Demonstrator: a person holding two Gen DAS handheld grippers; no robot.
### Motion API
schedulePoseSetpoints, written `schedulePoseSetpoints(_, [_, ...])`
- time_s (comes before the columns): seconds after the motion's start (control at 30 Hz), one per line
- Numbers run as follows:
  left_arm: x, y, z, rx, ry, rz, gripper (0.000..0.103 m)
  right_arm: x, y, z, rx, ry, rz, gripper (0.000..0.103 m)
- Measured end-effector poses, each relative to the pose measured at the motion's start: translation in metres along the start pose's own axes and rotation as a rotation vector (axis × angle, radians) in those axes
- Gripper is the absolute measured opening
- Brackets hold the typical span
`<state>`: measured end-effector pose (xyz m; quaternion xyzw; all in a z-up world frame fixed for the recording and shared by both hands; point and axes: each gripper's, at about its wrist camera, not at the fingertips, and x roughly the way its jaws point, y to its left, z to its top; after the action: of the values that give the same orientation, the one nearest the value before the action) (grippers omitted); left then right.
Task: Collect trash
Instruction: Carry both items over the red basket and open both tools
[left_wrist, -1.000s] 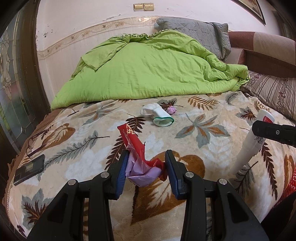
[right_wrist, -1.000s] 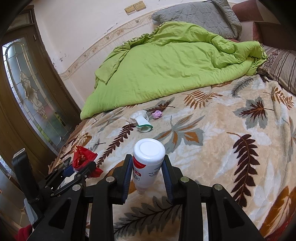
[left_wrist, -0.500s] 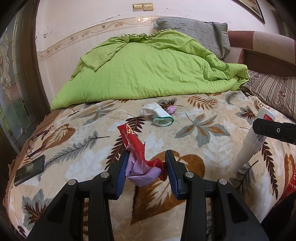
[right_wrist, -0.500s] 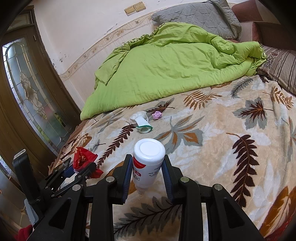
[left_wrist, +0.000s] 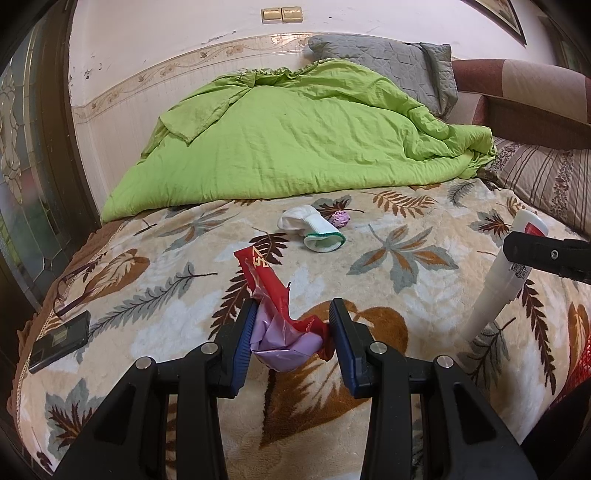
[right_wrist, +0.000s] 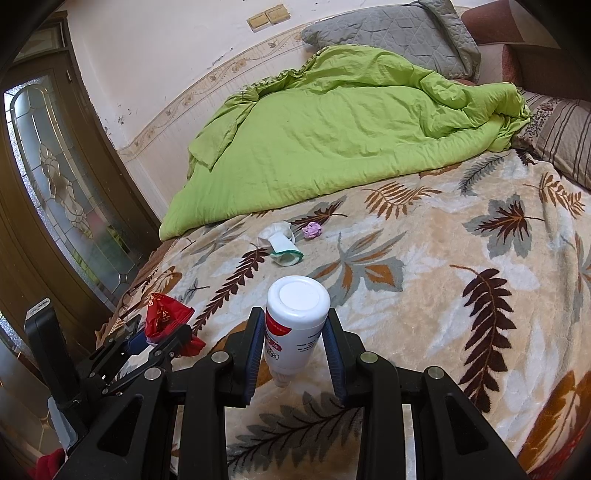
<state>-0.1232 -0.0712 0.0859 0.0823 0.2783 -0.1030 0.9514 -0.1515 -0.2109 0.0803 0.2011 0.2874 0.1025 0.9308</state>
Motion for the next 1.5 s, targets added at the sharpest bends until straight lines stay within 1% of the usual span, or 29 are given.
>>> schedulePoseSetpoints(0.07, [0.001,0.002,0.000,-0.008,-0.003,-0.019,0.038,-0.002,-0.002,0.001,0.003,-0.006,-0.004,0.034])
schedulePoseSetpoints(0.17, [-0.005,0.001,0.000,-0.023,-0.018,-0.085,0.038,-0.013,-0.007,0.004,0.024,-0.029,-0.016,0.034])
schedulePoseSetpoints(0.27, [-0.016,-0.012,0.002,0.012,-0.050,-0.150,0.038,-0.035,-0.019,0.004,0.063,-0.049,-0.011,0.034])
schedulePoseSetpoints(0.37, [-0.032,-0.028,0.007,0.054,-0.085,-0.225,0.038,-0.073,-0.038,-0.003,0.077,-0.073,-0.048,0.034])
schedulePoseSetpoints(0.47, [-0.046,-0.048,0.011,0.074,-0.097,-0.306,0.039,-0.117,-0.062,-0.013,0.106,-0.103,-0.106,0.034])
schedulePoseSetpoints(0.57, [-0.061,-0.072,0.016,0.116,-0.106,-0.407,0.039,-0.166,-0.090,-0.025,0.146,-0.127,-0.195,0.034])
schedulePoseSetpoints(0.63, [-0.069,-0.093,0.017,0.153,-0.106,-0.490,0.039,-0.194,-0.107,-0.032,0.173,-0.139,-0.246,0.034])
schedulePoseSetpoints(0.67, [-0.072,-0.102,0.018,0.167,-0.100,-0.535,0.039,-0.209,-0.115,-0.036,0.186,-0.144,-0.278,0.034])
schedulePoseSetpoints(0.7, [-0.075,-0.114,0.018,0.186,-0.082,-0.601,0.039,-0.224,-0.125,-0.041,0.202,-0.150,-0.314,0.034])
schedulePoseSetpoints(0.73, [-0.077,-0.126,0.018,0.201,-0.062,-0.651,0.039,-0.238,-0.134,-0.045,0.220,-0.156,-0.346,0.034])
schedulePoseSetpoints(0.77, [-0.078,-0.138,0.016,0.211,-0.046,-0.688,0.039,-0.254,-0.147,-0.051,0.249,-0.161,-0.383,0.034])
schedulePoseSetpoints(0.8, [-0.081,-0.149,0.014,0.227,-0.022,-0.741,0.039,-0.266,-0.156,-0.056,0.271,-0.161,-0.409,0.034])
schedulePoseSetpoints(0.87, [-0.084,-0.167,0.008,0.260,0.024,-0.822,0.039,-0.284,-0.173,-0.065,0.311,-0.161,-0.455,0.034])
schedulePoseSetpoints(0.93, [-0.086,-0.180,0.004,0.289,0.054,-0.870,0.039,-0.294,-0.185,-0.074,0.345,-0.154,-0.477,0.034])
schedulePoseSetpoints(1.03, [-0.085,-0.189,-0.005,0.337,0.114,-0.950,0.040,-0.305,-0.203,-0.088,0.387,-0.147,-0.511,0.034])
schedulePoseSetpoints(1.1, [-0.085,-0.189,-0.010,0.358,0.159,-0.994,0.048,-0.304,-0.211,-0.093,0.410,-0.128,-0.515,0.035])
schedulePoseSetpoints(1.13, [-0.083,-0.186,-0.012,0.367,0.182,-1.008,0.058,-0.304,-0.216,-0.097,0.429,-0.123,-0.518,0.036])
schedulePoseSetpoints(1.17, [-0.084,-0.182,-0.014,0.368,0.192,-1.012,0.061,-0.305,-0.218,-0.098,0.440,-0.126,-0.520,0.045])
schedulePoseSetpoints(1.2, [-0.085,-0.179,-0.014,0.367,0.194,-1.011,0.061,-0.306,-0.222,-0.099,0.452,-0.126,-0.524,0.059])
schedulePoseSetpoints(1.23, [-0.088,-0.173,-0.013,0.365,0.195,-1.010,0.061,-0.310,-0.224,-0.100,0.456,-0.135,-0.533,0.062])
schedulePoseSetpoints(1.27, [-0.091,-0.162,-0.013,0.361,0.192,-1.005,0.061,-0.313,-0.224,-0.101,0.453,-0.143,-0.541,0.063])
schedulePoseSetpoints(1.3, [-0.094,-0.163,-0.012,0.358,0.189,-0.994,0.061,-0.314,-0.224,-0.100,0.444,-0.153,-0.547,0.063])
schedulePoseSetpoints(1.33, [-0.095,-0.155,-0.011,0.351,0.188,-0.974,0.061,-0.315,-0.223,-0.098,0.435,-0.159,-0.550,0.063])
schedulePoseSetpoints(1.37, [-0.098,-0.159,-0.010,0.345,0.187,-0.962,0.061,-0.315,-0.222,-0.096,0.428,-0.164,-0.552,0.063])
schedulePoseSetpoints(1.4, [-0.098,-0.146,-0.008,0.330,0.184,-0.943,0.061,-0.315,-0.221,-0.094,0.423,-0.170,-0.551,0.063])
schedulePoseSetpoints(1.43, [-0.099,-0.153,-0.005,0.321,0.181,-0.933,0.061,-0.312,-0.220,-0.092,0.420,-0.172,-0.545,0.063])
schedulePoseSetpoints(1.5, [-0.100,-0.146,0.001,0.304,0.167,-0.903,0.062,-0.307,-0.218,-0.087,0.420,-0.177,-0.521,0.063])
